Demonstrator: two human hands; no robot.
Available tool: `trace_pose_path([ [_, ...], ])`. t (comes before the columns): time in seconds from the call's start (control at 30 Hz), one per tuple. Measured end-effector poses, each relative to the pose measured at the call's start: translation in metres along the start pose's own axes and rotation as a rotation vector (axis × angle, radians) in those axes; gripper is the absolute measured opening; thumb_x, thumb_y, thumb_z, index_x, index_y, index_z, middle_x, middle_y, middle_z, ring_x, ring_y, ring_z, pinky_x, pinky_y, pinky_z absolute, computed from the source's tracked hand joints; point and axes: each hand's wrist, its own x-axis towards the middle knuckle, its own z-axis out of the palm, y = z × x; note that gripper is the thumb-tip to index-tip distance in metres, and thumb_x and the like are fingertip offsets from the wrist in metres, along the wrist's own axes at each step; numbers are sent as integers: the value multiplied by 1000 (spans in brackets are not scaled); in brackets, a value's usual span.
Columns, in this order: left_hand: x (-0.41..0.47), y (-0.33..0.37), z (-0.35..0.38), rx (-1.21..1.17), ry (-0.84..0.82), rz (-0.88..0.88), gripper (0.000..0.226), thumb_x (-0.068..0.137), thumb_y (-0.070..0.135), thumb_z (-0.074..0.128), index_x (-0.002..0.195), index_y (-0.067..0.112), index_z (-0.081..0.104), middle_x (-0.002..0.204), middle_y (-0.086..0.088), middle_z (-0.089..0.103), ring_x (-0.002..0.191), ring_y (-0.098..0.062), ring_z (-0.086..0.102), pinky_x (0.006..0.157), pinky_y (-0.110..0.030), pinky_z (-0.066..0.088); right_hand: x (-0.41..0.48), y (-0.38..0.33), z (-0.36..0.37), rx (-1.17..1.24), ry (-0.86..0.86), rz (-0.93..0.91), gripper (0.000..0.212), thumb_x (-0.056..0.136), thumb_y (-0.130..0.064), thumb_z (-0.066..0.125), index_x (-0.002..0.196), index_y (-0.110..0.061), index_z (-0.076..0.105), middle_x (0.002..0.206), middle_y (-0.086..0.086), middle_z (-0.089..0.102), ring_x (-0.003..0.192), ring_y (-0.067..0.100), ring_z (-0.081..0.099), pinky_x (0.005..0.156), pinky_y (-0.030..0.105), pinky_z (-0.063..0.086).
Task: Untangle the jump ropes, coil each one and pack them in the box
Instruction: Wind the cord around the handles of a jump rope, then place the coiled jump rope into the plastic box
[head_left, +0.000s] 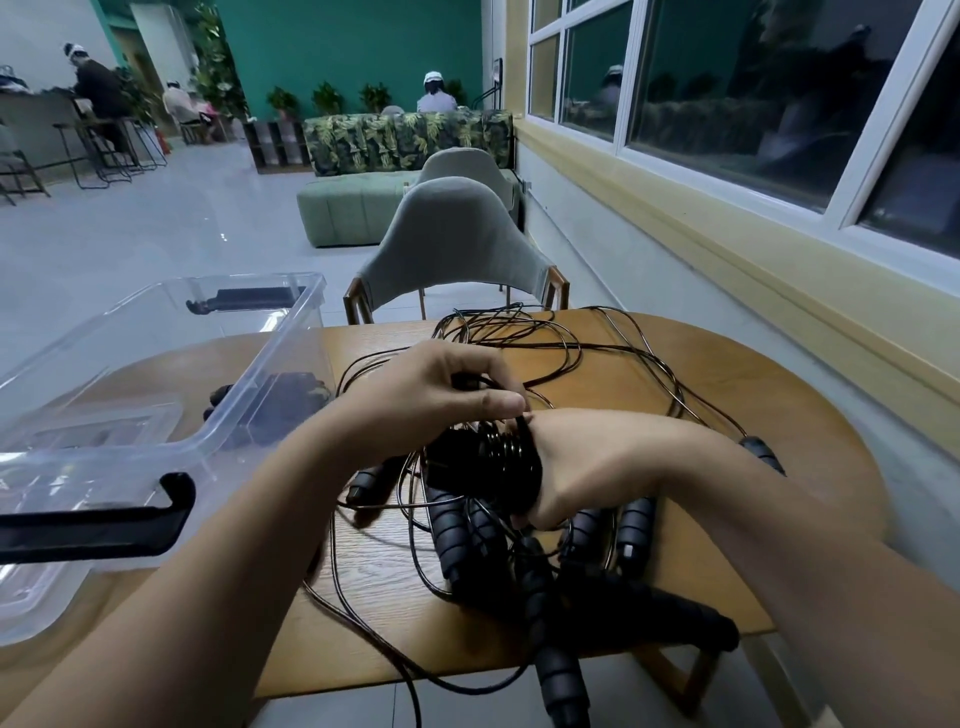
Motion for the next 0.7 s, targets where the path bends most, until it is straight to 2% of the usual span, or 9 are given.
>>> trace_pose_path([
  [0.13,-1,-16,-11,-374,-74,-77,21,98,11,64,108,-7,68,99,-11,74,92,-17,70,84,-26,56,-12,-5,-6,134,31,-118,28,83,-9,82,100,-4,60,86,18,66,73,35,61,63,49,50],
  [0.2,1,-20,-9,-491,-81,-65,18,98,6,61,109,-8,63,100,-9,73,89,-16,71,79,-26,58,-17,-5,-10,226,113,-154,28,85,-11,85,104,-7,64,93,17,72,84,40,70,70,49,56],
  [0.27,2,-24,-7,-539,-65,-26,12,91,2,64,102,0,68,92,-3,73,81,-11,70,72,-22,58,-22,-5,-14,348,172,-171,29,86,-11,88,106,-5,68,94,19,75,86,41,73,73,46,58],
  [0.37,3,-25,-2,-461,82,-2,33,83,-4,59,74,24,75,73,6,67,69,-3,64,64,-16,52,-26,-2,-23,550,253,-180,33,84,-6,89,111,-3,71,95,21,76,78,31,73,74,47,58],
  [0.47,11,-29,12,-533,273,-7,9,87,4,68,91,7,76,90,-13,72,89,-23,67,82,-34,56,-19,1,-23,725,348,-201,44,83,-4,87,120,4,64,92,20,75,74,28,70,65,42,56],
  [0.53,16,-31,26,-547,405,3,19,93,10,74,107,-2,74,108,-25,74,102,-37,68,96,-52,53,-10,3,-21,855,434,-192,57,80,-6,87,126,5,55,94,22,76,75,32,70,58,37,56],
  [0.57,17,-29,33,-532,469,-3,19,96,12,74,110,1,75,111,-25,75,103,-37,69,97,-53,52,-5,4,-20,904,478,-188,64,78,-9,88,128,3,50,94,24,76,74,34,71,55,35,55],
  [0.63,15,-26,41,-456,577,-9,13,101,17,69,108,11,79,102,-13,79,93,-21,72,89,-38,57,3,3,-17,976,551,-192,72,75,-12,89,130,-4,43,91,23,77,71,36,71,51,35,55],
  [0.7,10,-22,45,-410,623,-30,17,106,15,63,109,15,79,92,3,79,79,-4,68,74,-19,51,11,1,-14,1011,625,-188,77,73,-15,89,131,-9,39,89,21,77,67,34,70,50,36,55],
])
